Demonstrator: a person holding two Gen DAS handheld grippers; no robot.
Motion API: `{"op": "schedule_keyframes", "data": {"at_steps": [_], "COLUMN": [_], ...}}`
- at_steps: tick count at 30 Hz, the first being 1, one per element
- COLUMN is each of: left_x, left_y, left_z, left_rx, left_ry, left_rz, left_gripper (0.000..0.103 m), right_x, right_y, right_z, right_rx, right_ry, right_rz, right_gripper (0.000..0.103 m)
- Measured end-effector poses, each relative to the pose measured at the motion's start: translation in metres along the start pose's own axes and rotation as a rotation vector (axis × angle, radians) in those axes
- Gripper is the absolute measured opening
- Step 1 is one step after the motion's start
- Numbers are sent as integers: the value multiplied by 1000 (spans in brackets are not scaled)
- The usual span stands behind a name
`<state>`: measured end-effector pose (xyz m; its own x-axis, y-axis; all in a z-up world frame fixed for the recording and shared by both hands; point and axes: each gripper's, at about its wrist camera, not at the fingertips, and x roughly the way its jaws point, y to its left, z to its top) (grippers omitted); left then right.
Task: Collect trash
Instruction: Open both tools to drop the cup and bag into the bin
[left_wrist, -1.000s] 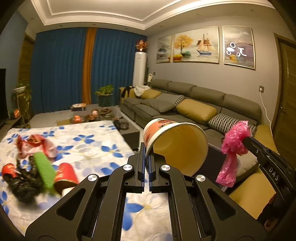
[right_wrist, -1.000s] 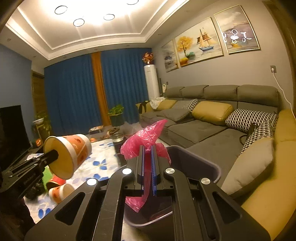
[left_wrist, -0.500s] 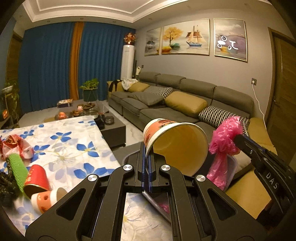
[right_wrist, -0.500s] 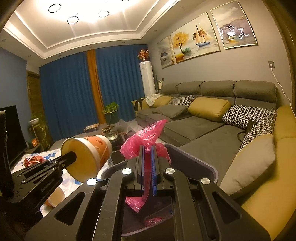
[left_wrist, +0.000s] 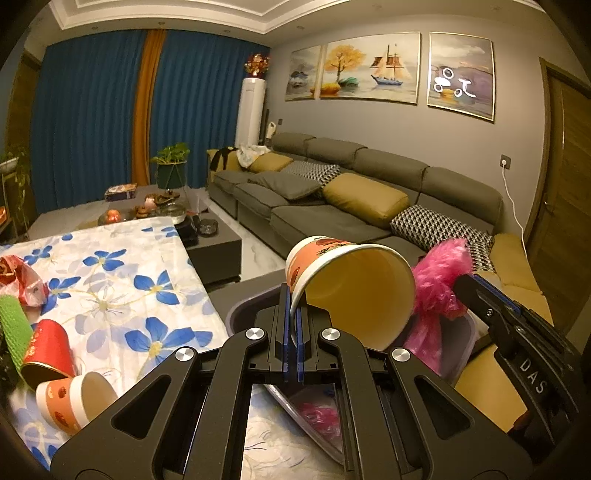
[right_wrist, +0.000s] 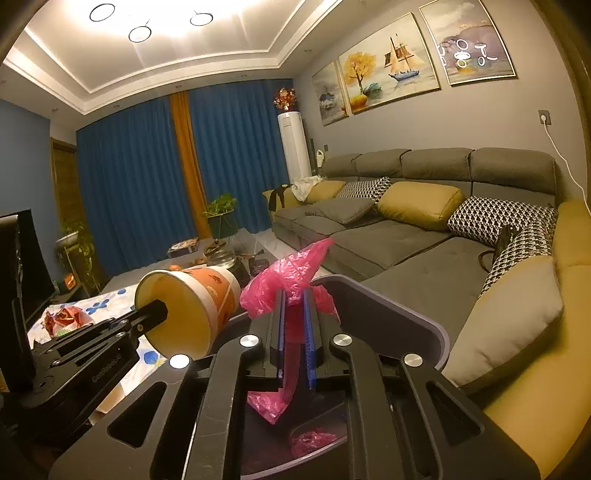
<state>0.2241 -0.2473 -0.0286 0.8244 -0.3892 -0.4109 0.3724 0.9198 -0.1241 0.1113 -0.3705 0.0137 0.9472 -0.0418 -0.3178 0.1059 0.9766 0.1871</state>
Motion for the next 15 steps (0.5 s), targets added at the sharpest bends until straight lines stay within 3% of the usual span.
{"op": "schedule_keyframes", "data": {"at_steps": [2, 9, 11, 15], "left_x": [4, 15, 16, 5], "left_y": [-1, -5, -6, 6], "left_z": [-1, -8, -9, -12], "left_rx": [1, 16, 33, 3], "left_ry": [6, 44, 61, 48], "left_rz": [-6, -40, -40, -7], "left_gripper": [2, 3, 12, 63], "right_x": [0, -8, -13, -25], "right_y": [-2, -6, -6, -6], "right_z": [-1, -1, -2, 1], "right_rx": [9, 26, 32, 31], "right_ry": [-3, -10, -12, -28], "right_rz": [-12, -27, -31, -38], "right_gripper": [29, 29, 30, 37]}}
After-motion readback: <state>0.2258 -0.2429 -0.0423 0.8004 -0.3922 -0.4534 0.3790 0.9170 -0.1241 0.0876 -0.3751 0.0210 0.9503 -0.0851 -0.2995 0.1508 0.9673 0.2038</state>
